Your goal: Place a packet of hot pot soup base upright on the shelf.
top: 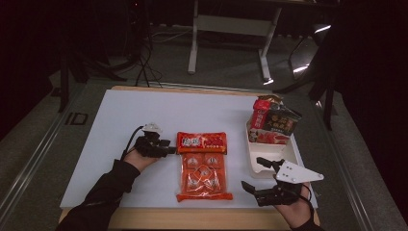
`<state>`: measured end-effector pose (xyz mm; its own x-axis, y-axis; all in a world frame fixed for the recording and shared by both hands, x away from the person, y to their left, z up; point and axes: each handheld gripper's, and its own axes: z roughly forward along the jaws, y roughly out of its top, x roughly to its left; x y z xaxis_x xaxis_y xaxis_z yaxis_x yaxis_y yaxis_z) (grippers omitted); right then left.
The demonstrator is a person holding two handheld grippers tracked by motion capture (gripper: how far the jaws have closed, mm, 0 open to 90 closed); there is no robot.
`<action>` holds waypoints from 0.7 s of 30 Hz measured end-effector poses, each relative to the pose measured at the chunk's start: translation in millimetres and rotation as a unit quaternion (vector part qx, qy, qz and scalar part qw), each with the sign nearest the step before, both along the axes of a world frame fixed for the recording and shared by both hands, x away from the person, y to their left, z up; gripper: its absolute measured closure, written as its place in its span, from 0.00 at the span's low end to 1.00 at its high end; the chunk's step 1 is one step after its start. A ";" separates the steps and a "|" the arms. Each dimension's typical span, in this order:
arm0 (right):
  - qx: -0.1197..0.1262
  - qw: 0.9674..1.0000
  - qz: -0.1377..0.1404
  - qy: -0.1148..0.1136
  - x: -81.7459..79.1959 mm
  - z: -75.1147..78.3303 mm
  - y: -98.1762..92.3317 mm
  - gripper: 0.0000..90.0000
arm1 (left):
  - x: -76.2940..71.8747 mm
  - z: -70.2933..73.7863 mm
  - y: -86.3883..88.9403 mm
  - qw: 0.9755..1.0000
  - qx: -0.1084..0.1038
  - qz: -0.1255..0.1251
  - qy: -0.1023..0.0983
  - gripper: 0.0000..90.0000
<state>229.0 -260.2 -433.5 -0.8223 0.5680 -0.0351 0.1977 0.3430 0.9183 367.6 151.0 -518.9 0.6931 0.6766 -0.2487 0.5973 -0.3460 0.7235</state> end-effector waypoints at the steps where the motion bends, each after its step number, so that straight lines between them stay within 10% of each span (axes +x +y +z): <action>1: -0.005 1.000 0.000 -0.002 -0.3 -0.5 0.9 0.12 | 3.8 -2.0 -0.3 1.000 0.000 0.003 0.001 0.58; 13: -0.010 1.000 0.004 0.006 -0.3 -2.0 2.0 0.12 | 38.5 -23.2 -11.3 0.999 0.000 0.035 0.035 0.57; 21: -0.002 1.000 0.009 0.011 0.0 -2.1 2.6 0.13 | 43.1 -28.2 -25.6 0.999 -0.004 0.012 0.048 0.60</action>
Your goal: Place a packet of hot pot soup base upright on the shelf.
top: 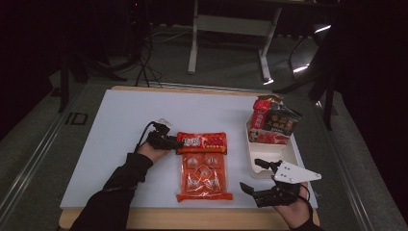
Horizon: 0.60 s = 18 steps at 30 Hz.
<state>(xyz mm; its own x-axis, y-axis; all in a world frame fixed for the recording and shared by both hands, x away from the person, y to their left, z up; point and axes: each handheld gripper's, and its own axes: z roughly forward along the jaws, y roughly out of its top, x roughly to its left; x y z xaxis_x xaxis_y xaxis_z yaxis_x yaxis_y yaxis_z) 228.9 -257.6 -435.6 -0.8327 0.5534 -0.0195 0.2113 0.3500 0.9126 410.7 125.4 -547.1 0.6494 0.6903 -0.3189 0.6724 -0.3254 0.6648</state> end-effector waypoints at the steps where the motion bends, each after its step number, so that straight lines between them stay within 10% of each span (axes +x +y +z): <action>1: 0.000 1.000 0.000 0.000 -0.1 0.0 0.4 0.13 | 0.8 0.0 -1.2 1.000 -0.004 -0.004 0.007 0.61; 9: -0.005 1.000 0.004 0.003 0.8 -1.6 2.7 0.15 | 2.6 1.3 -15.6 0.999 -0.008 -0.022 0.026 0.66; 18: -0.005 1.000 0.003 0.006 1.8 -2.3 0.8 0.15 | -4.8 5.5 -31.0 0.999 -0.002 -0.032 0.006 0.99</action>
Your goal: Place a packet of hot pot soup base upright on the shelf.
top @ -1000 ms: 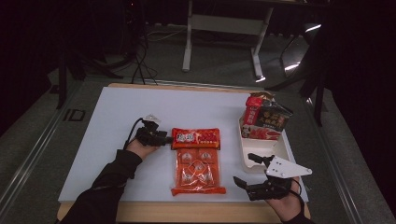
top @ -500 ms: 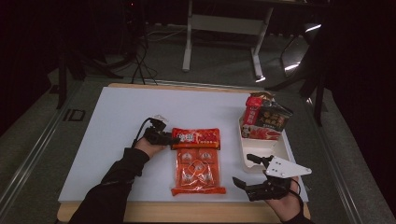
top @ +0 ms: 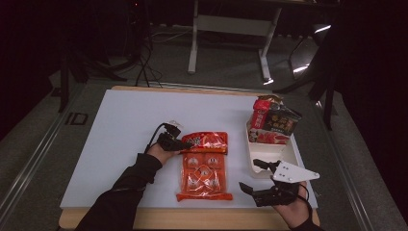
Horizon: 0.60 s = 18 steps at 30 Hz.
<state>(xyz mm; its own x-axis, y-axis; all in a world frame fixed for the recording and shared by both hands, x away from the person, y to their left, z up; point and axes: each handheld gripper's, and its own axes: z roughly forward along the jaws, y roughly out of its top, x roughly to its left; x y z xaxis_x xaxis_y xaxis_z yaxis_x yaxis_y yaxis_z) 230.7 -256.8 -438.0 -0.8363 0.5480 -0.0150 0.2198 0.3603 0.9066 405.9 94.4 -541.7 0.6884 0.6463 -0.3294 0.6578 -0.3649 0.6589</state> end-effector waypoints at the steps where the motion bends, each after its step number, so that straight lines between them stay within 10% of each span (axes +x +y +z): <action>1: -0.002 1.000 -0.001 -0.001 0.0 0.1 -0.1 0.15 | -0.4 1.0 0.6 1.000 -0.005 0.002 0.000 0.99; 18: -0.001 1.000 -0.016 -0.003 0.2 5.3 -3.4 0.16 | -32.6 61.3 5.4 0.995 -0.053 -0.017 -0.078 1.00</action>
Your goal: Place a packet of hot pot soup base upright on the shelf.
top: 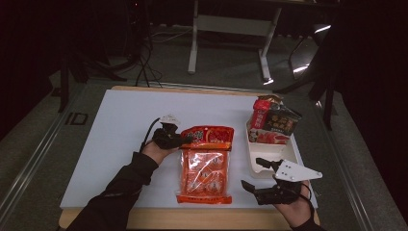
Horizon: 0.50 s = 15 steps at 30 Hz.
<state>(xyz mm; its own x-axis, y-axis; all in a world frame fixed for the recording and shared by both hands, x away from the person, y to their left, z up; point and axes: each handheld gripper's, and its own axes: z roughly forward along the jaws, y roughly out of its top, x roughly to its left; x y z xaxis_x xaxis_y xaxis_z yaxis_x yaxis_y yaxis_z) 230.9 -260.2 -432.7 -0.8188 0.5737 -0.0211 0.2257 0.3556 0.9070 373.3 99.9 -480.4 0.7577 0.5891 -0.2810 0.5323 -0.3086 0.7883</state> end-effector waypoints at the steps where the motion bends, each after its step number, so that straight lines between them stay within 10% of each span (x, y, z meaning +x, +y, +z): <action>1: -0.001 1.000 -0.001 0.000 0.1 0.7 -0.5 0.16 | -2.2 3.1 -0.2 1.000 -0.003 -0.003 -0.004 1.00; 15: 0.005 1.000 -0.026 -0.005 0.4 4.7 -7.3 0.29 | -42.2 37.9 -1.8 0.996 -0.048 -0.033 -0.061 1.00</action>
